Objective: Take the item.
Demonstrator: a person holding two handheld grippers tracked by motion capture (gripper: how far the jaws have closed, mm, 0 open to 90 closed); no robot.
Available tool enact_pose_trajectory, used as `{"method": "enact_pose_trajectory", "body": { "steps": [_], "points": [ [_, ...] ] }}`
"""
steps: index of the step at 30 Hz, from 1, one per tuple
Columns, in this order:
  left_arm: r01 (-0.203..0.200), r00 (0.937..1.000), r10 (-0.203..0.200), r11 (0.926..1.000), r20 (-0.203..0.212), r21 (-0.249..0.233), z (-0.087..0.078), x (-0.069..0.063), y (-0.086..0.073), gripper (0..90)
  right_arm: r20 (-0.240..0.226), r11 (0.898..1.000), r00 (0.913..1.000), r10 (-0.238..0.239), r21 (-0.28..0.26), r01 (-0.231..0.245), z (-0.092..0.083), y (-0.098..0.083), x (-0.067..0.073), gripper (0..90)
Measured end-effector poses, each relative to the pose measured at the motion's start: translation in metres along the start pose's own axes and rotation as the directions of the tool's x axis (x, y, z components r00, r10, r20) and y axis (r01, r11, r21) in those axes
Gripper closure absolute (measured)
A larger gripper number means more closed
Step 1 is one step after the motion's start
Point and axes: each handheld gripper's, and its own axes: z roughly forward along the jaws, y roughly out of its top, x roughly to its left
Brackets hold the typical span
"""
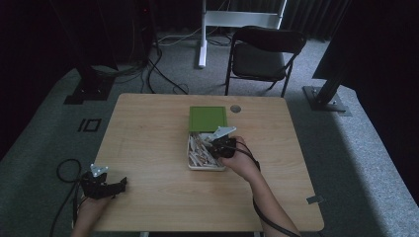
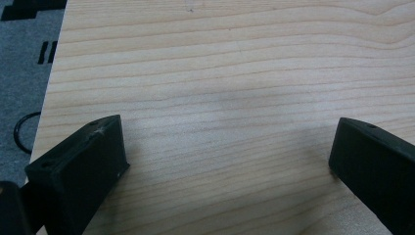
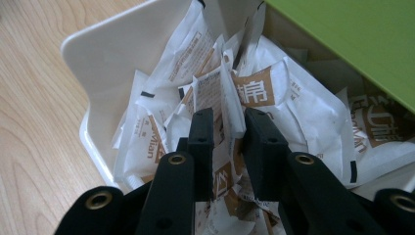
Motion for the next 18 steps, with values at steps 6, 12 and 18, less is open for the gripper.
{"method": "enact_pose_trajectory", "body": {
  "steps": [6, 12, 18],
  "points": [
    [0.000, 1.0000, 0.000, 1.0000, 0.000, 0.000, 0.0000, 0.0000, 0.0000, 1.3, 0.026, 0.996, 0.9985, -0.049, 0.078, 0.046, 0.0039, 0.0036, 0.0026, 75.3],
    [0.000, 1.0000, 0.000, 1.0000, 0.000, 0.000, 0.0000, 0.0000, 0.0000, 1.3, 0.015, 0.997, 0.9998, -0.011, 0.078, 0.010, 0.0034, 0.0029, -0.0027, 85.2],
    [0.000, 1.0000, 0.000, 1.0000, 0.000, 0.000, 0.0000, 0.0000, 0.0000, 1.3, -0.001, 0.999, 0.9999, 0.016, 0.048, -0.016, -0.0037, 0.0023, -0.0050, 85.5]
  ]
}}
